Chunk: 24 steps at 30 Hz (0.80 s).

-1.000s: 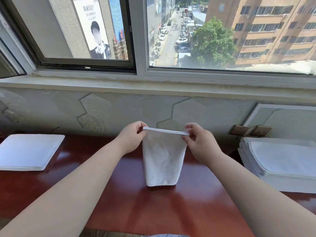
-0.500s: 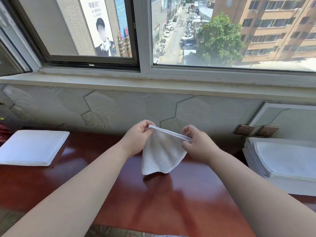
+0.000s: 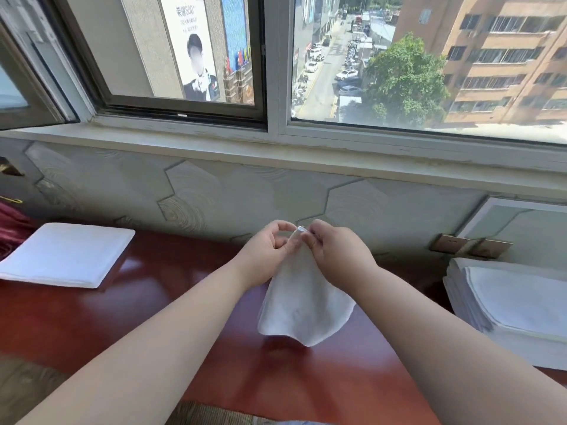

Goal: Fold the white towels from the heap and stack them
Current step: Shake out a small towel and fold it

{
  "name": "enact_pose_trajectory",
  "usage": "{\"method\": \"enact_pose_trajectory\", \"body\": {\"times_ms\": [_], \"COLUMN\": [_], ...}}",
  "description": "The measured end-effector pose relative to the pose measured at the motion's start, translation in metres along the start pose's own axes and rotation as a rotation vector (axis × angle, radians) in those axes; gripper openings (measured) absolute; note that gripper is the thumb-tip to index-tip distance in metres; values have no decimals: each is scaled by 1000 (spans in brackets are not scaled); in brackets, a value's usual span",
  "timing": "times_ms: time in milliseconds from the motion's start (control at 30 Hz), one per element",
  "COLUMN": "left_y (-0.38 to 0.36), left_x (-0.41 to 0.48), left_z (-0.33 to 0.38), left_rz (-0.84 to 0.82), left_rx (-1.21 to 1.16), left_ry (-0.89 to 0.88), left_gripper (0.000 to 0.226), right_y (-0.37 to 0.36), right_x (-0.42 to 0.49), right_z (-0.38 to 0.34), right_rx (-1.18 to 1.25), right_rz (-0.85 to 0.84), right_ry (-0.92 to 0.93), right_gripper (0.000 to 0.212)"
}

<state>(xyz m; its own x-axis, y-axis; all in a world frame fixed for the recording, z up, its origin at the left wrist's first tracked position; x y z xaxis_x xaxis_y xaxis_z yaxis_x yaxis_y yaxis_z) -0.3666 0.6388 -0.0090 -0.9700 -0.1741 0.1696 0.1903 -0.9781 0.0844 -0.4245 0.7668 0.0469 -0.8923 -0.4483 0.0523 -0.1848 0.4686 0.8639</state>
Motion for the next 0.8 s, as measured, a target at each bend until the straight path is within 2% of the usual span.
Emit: {"method": "enact_pose_trajectory", "body": {"times_ms": [167, 333, 500, 600, 667, 800], "left_y": [-27, -43, -30, -22, -15, -10], "left_x": [-30, -54, -74, -87, -93, -100], "left_z": [-61, -122, -172, -186, -192, -196], "left_rz": [-176, -197, -187, -161, -116, 40], "left_rx": [71, 211, 316, 288, 239, -62], "left_ry": [66, 227, 315, 358, 383, 509], "left_gripper": [15, 16, 22, 9, 9, 19], "right_y": [20, 45, 53, 53, 50, 32], "right_x": [7, 15, 21, 21, 18, 8], "right_z": [3, 31, 81, 111, 134, 197], "right_rx": [-29, 25, 129, 167, 167, 223], "right_rz": [-17, 27, 70, 81, 75, 4], "right_ry": [-34, -141, -271, -336, -384, -535], "right_gripper": [30, 40, 43, 41, 40, 35]}}
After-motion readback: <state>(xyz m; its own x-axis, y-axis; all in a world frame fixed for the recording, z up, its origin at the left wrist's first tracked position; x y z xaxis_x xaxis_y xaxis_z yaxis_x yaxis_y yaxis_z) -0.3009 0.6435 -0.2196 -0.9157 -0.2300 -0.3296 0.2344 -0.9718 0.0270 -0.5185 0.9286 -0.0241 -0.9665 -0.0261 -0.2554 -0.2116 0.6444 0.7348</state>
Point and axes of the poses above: each hand's wrist, its own x-axis towards the middle knuckle, its own y-axis out of the back of the hand, z = x × y, the point moved 10 cm from there along x, towards the middle knuckle, and after that the axes turned 15 degrees about -y, right-handed, at the moved point
